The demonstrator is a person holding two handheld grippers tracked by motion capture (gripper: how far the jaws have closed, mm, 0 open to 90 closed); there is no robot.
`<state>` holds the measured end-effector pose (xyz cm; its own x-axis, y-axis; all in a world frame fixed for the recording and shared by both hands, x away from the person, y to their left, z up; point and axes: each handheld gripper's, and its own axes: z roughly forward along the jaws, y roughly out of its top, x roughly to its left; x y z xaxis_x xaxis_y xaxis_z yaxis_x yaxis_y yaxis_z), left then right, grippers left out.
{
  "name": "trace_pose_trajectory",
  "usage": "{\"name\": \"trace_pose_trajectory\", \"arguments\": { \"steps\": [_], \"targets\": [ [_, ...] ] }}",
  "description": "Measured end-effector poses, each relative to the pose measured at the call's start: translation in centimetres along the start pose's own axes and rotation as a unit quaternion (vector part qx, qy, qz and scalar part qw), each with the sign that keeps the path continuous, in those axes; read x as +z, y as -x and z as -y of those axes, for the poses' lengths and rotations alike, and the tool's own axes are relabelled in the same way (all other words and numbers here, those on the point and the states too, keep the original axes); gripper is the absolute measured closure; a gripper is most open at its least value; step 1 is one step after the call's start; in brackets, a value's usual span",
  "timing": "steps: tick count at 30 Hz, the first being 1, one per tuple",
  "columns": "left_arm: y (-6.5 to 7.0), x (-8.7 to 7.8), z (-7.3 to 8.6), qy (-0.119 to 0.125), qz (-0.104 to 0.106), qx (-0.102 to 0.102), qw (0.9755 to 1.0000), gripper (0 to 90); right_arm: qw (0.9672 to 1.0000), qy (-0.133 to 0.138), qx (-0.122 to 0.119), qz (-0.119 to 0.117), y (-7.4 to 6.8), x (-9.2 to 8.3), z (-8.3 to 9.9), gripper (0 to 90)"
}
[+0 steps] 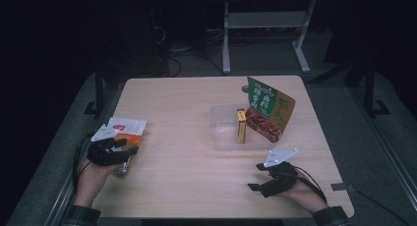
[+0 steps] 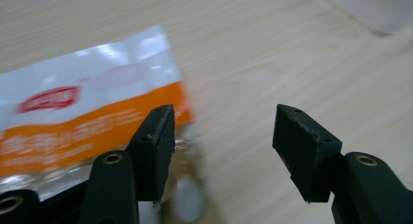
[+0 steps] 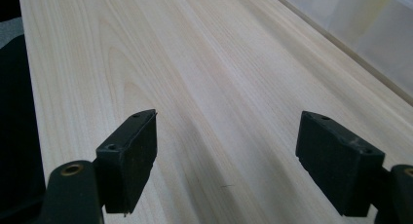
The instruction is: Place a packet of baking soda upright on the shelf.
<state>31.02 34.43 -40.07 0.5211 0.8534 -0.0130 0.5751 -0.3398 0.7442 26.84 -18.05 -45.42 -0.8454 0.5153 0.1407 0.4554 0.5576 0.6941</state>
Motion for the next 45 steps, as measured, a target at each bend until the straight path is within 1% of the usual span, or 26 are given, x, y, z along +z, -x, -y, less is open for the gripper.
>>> {"name": "trace_pose_trajectory", "arguments": {
  "steps": [1,2,5,6,8,11,12,14,15,18,20,24,26,27,28,29,30,31,32,33,35,37,39,40,44,45],
  "targets": [
    [-0.5,-0.1,0.1,0.002,-0.006,-0.003,1.0,40.2,1.0,0.0,0.001,0.0,0.0,0.0,0.0,22.8],
    [-1.3,-0.4,0.2,0.003,-0.016,-0.01,0.9998,40.2,1.0,-0.001,0.0,-0.001,0.0,0.0,0.0,22.8],
    [-3.3,-0.9,0.4,0.009,-0.036,-0.032,0.9988,40.1,1.0,0.0,-0.003,-0.001,0.0,0.1,-0.1,22.8],
    [-3.7,-0.9,0.5,0.009,-0.04,-0.036,0.9985,39.8,1.0,-0.001,-0.004,0.0,0.0,0.1,-0.1,22.8],
    [-4.8,-1.1,0.8,0.012,-0.049,-0.051,0.9974,39.1,1.0,-0.002,-0.004,-0.001,0.0,0.2,-0.1,22.8],
    [-6.3,-1.0,1.4,0.009,-0.059,-0.063,0.9962,38.3,1.0,-0.003,-0.001,-0.001,0.0,0.2,-0.1,22.8],
    [-6.8,-0.9,1.6,0.008,-0.064,-0.071,0.9954,38.1,1.0,-0.003,-0.001,-0.001,0.0,0.2,-0.1,22.8],
    [-7.6,-0.7,2.0,0.011,-0.068,-0.084,0.9941,36.8,1.0,-0.004,0.0,-0.002,0.0,0.2,-0.1,22.8],
    [-8.0,-0.6,2.1,0.007,-0.071,-0.085,0.9938,36.3,1.0,-0.004,0.0,-0.002,0.0,0.3,-0.1,22.8],
    [-8.8,-0.1,2.4,0.003,-0.074,-0.091,0.993,34.9,1.0,-0.005,-0.001,-0.002,0.1,0.4,-0.1,22.8],
    [-9.2,0.4,2.6,0.0,-0.072,-0.098,0.9926,34.3,1.0,-0.006,-0.002,-0.002,0.1,0.4,-0.1,22.8],
    [-9.6,1.4,3.1,-0.016,-0.069,-0.106,0.9918,33.6,1.0,-0.007,-0.004,-0.003,0.1,0.5,-0.1,22.8],
    [-9.8,1.8,3.5,-0.03,-0.071,-0.107,0.9913,32.9,1.0,-0.008,-0.003,-0.003,0.1,0.5,-0.1,22.8],
    [-9.8,2.1,3.6,-0.031,-0.068,-0.109,0.9912,32.7,1.0,-0.008,-0.004,-0.003,0.1,0.5,-0.1,22.8],
    [-9.9,2.3,3.9,-0.037,-0.061,-0.11,0.9914,32.7,1.0,-0.008,-0.004,-0.003,0.1,0.5,-0.1,22.8],
    [-9.9,2.4,4.0,-0.032,-0.053,-0.117,0.9912,32.7,1.0,-0.008,-0.005,-0.002,0.1,0.5,-0.1,22.8],
    [-10.0,2.4,4.1,-0.032,-0.049,-0.119,0.9912,33.1,1.0,-0.008,-0.005,-0.002,0.1,0.5,-0.1,22.8],
    [-10.0,2.4,4.0,-0.032,-0.046,-0.119,0.9913,34.6,1.0,-0.008,-0.006,-0.002,0.1,0.5,-0.1,22.8],
    [-10.0,2.4,4.1,-0.034,-0.036,-0.119,0.9917,37.0,1.0,-0.008,-0.006,-0.002,0.1,0.5,-0.1,22.8],
    [-9.9,2.5,4.1,-0.035,-0.027,-0.122,0.9916,41.9,1.0,-0.008,-0.006,-0.002,0.1,0.5,-0.1,22.8],
    [-9.8,2.7,4.2,-0.042,-0.021,-0.12,0.9916,43.7,0.9999,-0.008,-0.006,-0.002,0.0,0.5,-0.1,22.9],
    [-9.9,2.8,4.2,-0.041,-0.007,-0.127,0.9911,46.4,0.9999,-0.008,-0.007,-0.003,0.0,0.5,-0.1,22.9],
    [-9.8,2.9,4.2,-0.043,0.008,-0.124,0.9913,51.1,0.9999,-0.009,-0.008,-0.002,0.0,0.5,-0.1,22.9],
    [-9.7,3.0,4.1,-0.045,0.014,-0.124,0.9912,57.0,0.9999,-0.009,-0.007,-0.002,0.0,0.5,-0.2,22.9],
    [-9.3,3.1,3.8,-0.056,0.025,-0.105,0.9925,67.8,0.9999,-0.009,-0.005,-0.002,-0.1,0.5,-0.2,23.0],
    [-9.2,3.1,3.8,-0.057,0.028,-0.102,0.9927,71.9,0.9999,-0.01,-0.004,-0.002,-0.1,0.5,-0.2,22.9]
  ]
}}
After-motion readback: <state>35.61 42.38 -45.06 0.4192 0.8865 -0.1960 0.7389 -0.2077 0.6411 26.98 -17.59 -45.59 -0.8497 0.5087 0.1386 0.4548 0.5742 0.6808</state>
